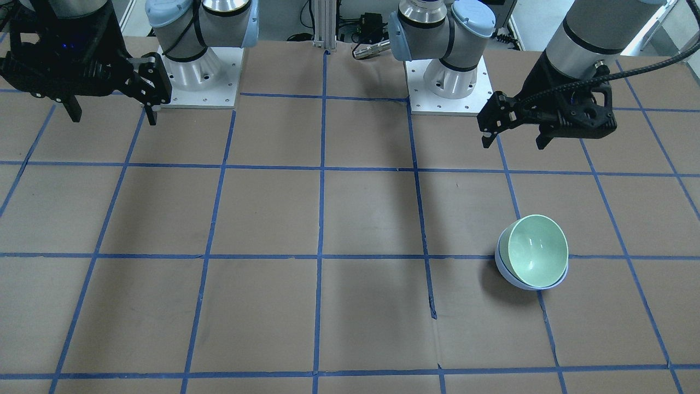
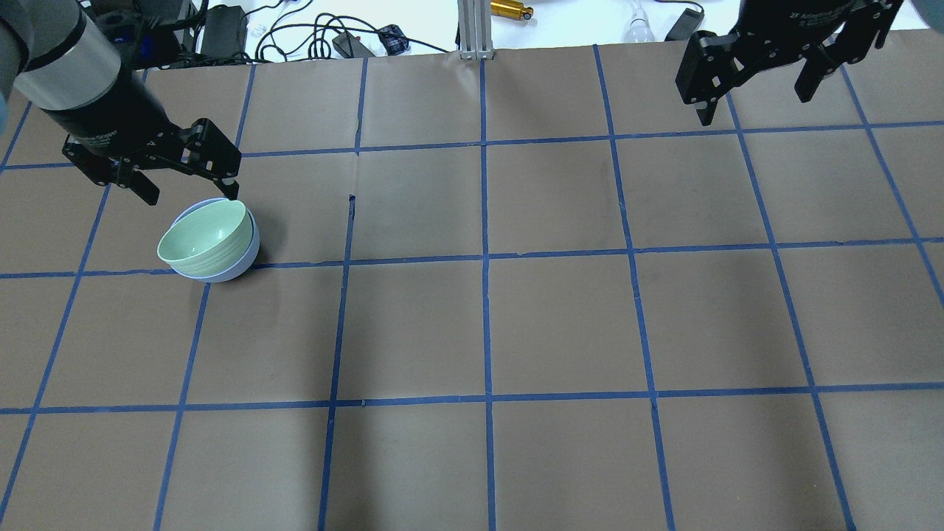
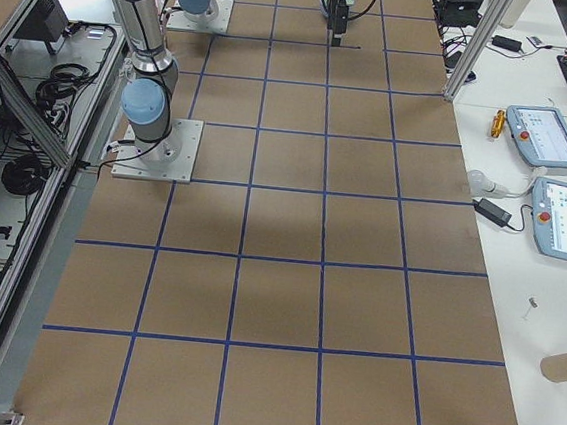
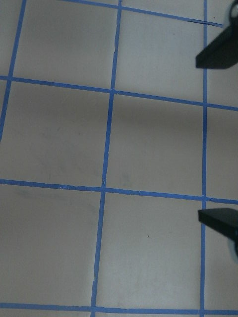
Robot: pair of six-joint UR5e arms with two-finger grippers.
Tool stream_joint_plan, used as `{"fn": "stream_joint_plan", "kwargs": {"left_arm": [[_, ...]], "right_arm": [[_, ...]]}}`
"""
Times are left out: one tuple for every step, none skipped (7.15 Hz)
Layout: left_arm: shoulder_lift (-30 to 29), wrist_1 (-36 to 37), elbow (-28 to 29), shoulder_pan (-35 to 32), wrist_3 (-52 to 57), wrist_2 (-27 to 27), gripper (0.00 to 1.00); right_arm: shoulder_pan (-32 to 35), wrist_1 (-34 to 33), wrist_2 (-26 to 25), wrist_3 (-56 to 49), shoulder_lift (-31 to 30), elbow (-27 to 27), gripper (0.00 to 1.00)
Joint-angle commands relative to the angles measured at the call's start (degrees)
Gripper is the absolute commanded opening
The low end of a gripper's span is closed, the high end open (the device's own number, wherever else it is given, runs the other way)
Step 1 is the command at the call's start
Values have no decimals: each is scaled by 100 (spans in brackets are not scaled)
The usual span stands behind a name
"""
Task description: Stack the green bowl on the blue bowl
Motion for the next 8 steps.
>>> {"fn": "stream_joint_plan", "kwargs": {"left_arm": [[62,-111,-9,-122,-664,-46,100],[53,-103,8,-384,-894,-47,100],[87,-94,17,-596,-1036,32,100],[114,-103,8,-667,-1055,-2,100],[105,-111,8,-720,-1055,-20,100],[105,-103,8,-834,-1046,14,100],[97,-103,8,-887,-1046,15,100],[105,-103,17,-888,-1046,15,100]], "right_arm": [[0,0,0,0,0,0,100],[0,0,0,0,0,0,100],[0,0,0,0,0,0,100],[0,0,0,0,0,0,100],[0,0,0,0,0,0,100],[0,0,0,0,0,0,100],[-9,0,0,0,0,0,100],[-9,0,0,0,0,0,100]]}}
